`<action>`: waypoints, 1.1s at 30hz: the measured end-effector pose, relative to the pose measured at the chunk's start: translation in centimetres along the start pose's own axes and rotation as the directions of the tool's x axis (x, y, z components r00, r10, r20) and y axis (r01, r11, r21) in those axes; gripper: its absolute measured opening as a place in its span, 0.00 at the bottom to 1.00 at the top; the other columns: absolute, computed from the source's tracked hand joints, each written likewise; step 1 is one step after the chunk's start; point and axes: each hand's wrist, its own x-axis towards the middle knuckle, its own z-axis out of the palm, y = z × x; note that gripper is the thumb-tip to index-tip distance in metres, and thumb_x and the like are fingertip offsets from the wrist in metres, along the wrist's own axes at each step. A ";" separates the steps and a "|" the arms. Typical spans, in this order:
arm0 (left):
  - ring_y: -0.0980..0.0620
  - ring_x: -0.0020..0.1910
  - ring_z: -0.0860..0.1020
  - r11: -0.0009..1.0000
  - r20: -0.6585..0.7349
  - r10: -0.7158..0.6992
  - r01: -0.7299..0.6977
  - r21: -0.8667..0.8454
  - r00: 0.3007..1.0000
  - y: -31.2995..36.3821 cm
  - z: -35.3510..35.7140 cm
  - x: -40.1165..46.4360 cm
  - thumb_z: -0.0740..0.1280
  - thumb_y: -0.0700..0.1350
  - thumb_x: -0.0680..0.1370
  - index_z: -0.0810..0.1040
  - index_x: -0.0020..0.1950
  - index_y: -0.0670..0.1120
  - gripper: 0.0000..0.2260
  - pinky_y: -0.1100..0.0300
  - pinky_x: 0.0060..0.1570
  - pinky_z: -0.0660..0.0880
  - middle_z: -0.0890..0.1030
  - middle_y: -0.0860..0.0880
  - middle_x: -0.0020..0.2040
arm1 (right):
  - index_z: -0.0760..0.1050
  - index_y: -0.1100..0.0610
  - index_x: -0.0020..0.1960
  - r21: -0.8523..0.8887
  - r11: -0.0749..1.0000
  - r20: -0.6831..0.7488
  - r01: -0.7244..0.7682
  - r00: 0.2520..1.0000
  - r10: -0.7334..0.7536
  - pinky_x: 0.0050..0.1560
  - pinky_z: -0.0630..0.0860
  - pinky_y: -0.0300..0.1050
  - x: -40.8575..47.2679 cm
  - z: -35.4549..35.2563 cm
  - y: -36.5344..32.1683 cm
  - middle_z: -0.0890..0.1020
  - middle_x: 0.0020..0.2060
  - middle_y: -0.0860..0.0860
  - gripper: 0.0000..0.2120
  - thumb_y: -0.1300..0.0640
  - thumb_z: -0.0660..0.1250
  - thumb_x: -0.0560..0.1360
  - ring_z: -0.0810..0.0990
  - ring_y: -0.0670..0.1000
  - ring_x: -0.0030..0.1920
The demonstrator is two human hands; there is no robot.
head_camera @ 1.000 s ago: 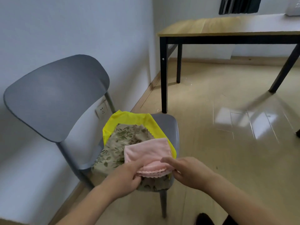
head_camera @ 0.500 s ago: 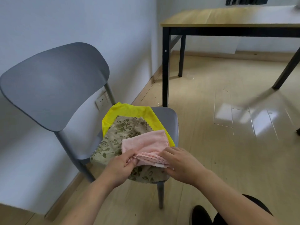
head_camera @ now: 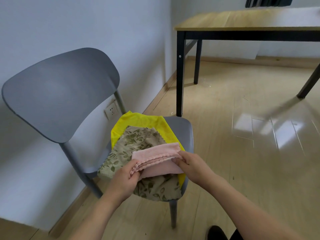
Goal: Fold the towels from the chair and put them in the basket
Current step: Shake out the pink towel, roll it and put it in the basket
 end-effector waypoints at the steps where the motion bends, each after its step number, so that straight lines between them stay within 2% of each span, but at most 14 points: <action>1: 0.57 0.47 0.78 1.000 -0.037 -0.024 0.024 0.003 0.999 0.2 0.1 0.4 0.62 0.39 0.78 0.78 0.56 0.55 0.12 0.57 0.47 0.74 0.81 0.58 0.47 | 0.68 0.55 0.39 0.028 0.999 -0.022 -0.019 1.000 0.020 0.35 0.66 0.48 0.7 0.0 -0.3 0.73 0.32 0.49 0.16 0.47 0.59 0.80 0.70 0.49 0.34; 3: 0.51 0.48 0.76 0.994 -0.115 -0.107 0.109 0.014 0.988 0.5 0.3 1.5 0.61 0.41 0.80 0.76 0.56 0.52 0.10 0.55 0.44 0.70 0.78 0.56 0.47 | 0.66 0.56 0.37 0.061 0.997 -0.071 -0.048 0.996 0.052 0.34 0.61 0.46 2.2 0.2 -0.8 0.69 0.30 0.48 0.17 0.47 0.58 0.81 0.67 0.48 0.32; 5: 0.49 0.45 0.75 0.979 -0.181 -0.200 0.205 0.008 0.963 0.5 0.7 2.8 0.59 0.45 0.81 0.73 0.48 0.52 0.05 0.55 0.40 0.68 0.77 0.54 0.44 | 0.65 0.58 0.38 0.036 0.995 -0.097 -0.096 0.990 0.100 0.34 0.60 0.47 3.8 0.6 -1.0 0.69 0.31 0.49 0.19 0.46 0.56 0.81 0.66 0.49 0.33; 7: 0.48 0.43 0.75 0.950 -0.211 -0.287 0.305 0.060 0.934 0.4 1.2 4.2 0.56 0.49 0.82 0.71 0.44 0.51 0.09 0.53 0.40 0.69 0.77 0.50 0.41 | 0.64 0.56 0.37 -0.020 0.986 -0.086 -0.168 0.982 0.165 0.34 0.61 0.47 5.1 1.2 -0.6 0.71 0.33 0.50 0.20 0.44 0.54 0.81 0.69 0.51 0.35; 10: 0.45 0.45 0.74 0.880 -0.222 -0.349 0.399 0.256 0.911 0.5 2.4 5.9 0.51 0.50 0.83 0.70 0.49 0.47 0.12 0.53 0.42 0.67 0.78 0.44 0.49 | 0.70 0.55 0.40 -0.099 0.960 -0.069 -0.260 0.965 0.254 0.38 0.66 0.47 6.2 1.8 0.2 0.75 0.39 0.50 0.20 0.42 0.52 0.81 0.74 0.54 0.43; 13: 0.43 0.54 0.75 0.839 -0.191 -0.376 0.421 0.345 0.907 0.8 2.8 7.5 0.49 0.51 0.83 0.72 0.55 0.45 0.15 0.55 0.44 0.65 0.78 0.44 0.56 | 0.72 0.55 0.41 -0.117 0.947 -0.051 -0.300 0.954 0.296 0.40 0.67 0.47 7.2 1.6 0.5 0.75 0.40 0.50 0.21 0.42 0.51 0.81 0.74 0.54 0.43; 17: 0.41 0.59 0.75 0.779 -0.148 -0.429 0.448 0.440 0.891 0.1 2.7 9.1 0.50 0.49 0.83 0.73 0.59 0.44 0.16 0.53 0.49 0.68 0.77 0.42 0.61 | 0.72 0.54 0.40 -0.151 0.928 -0.034 -0.340 0.940 0.339 0.41 0.68 0.47 8.3 1.7 0.6 0.76 0.41 0.52 0.20 0.42 0.51 0.81 0.75 0.56 0.44; 20: 0.40 0.56 0.76 0.779 -0.140 -0.393 0.410 0.474 0.909 0.4 2.9 9.1 0.50 0.47 0.83 0.71 0.54 0.44 0.13 0.53 0.46 0.66 0.78 0.40 0.58 | 0.70 0.52 0.41 -0.205 0.921 -0.063 -0.332 0.943 0.326 0.40 0.68 0.47 8.8 1.9 0.6 0.80 0.45 0.53 0.19 0.41 0.51 0.81 0.78 0.57 0.48; 23: 0.41 0.49 0.77 0.762 -0.164 -0.252 0.301 0.573 0.954 1.5 3.7 7.7 0.49 0.44 0.82 0.66 0.50 0.47 0.08 0.50 0.46 0.70 0.77 0.44 0.52 | 0.72 0.52 0.43 -0.288 0.925 -0.129 -0.246 0.968 0.217 0.41 0.70 0.49 8.9 2.1 0.4 0.78 0.44 0.53 0.19 0.41 0.52 0.81 0.77 0.57 0.49; 25: 0.42 0.45 0.76 0.776 -0.217 -0.219 0.305 0.552 0.951 1.6 4.0 7.3 0.49 0.45 0.82 0.68 0.55 0.46 0.10 0.52 0.40 0.66 0.73 0.44 0.55 | 0.74 0.54 0.45 -0.318 0.924 -0.170 -0.214 0.971 0.166 0.44 0.72 0.51 8.9 2.3 0.5 0.73 0.43 0.52 0.20 0.41 0.52 0.81 0.76 0.57 0.48; 27: 0.41 0.44 0.74 0.832 -0.275 -0.244 0.346 0.433 0.930 1.0 3.7 7.7 0.51 0.46 0.83 0.71 0.58 0.43 0.12 0.53 0.40 0.64 0.72 0.41 0.57 | 0.73 0.55 0.43 -0.267 0.938 -0.192 -0.222 0.966 0.174 0.45 0.74 0.51 9.0 2.5 0.8 0.70 0.44 0.51 0.20 0.42 0.52 0.81 0.75 0.56 0.46; 30: 0.44 0.44 0.71 0.885 -0.305 -0.281 0.368 0.285 0.910 0.0 3.2 8.3 0.51 0.46 0.83 0.72 0.54 0.42 0.12 0.54 0.42 0.64 0.74 0.41 0.55 | 0.74 0.57 0.41 -0.172 0.964 -0.212 -0.204 0.963 0.166 0.49 0.72 0.52 9.3 2.7 1.3 0.70 0.45 0.51 0.20 0.45 0.54 0.81 0.74 0.56 0.46; 33: 0.48 0.43 0.69 0.885 -0.298 -0.305 0.385 0.263 0.905 -0.2 3.1 8.6 0.52 0.46 0.83 0.72 0.52 0.43 0.12 0.55 0.43 0.64 0.74 0.42 0.54 | 0.75 0.57 0.41 -0.164 0.962 -0.215 -0.217 0.960 0.180 0.51 0.71 0.53 9.6 3.0 1.2 0.70 0.44 0.51 0.19 0.46 0.56 0.81 0.73 0.57 0.48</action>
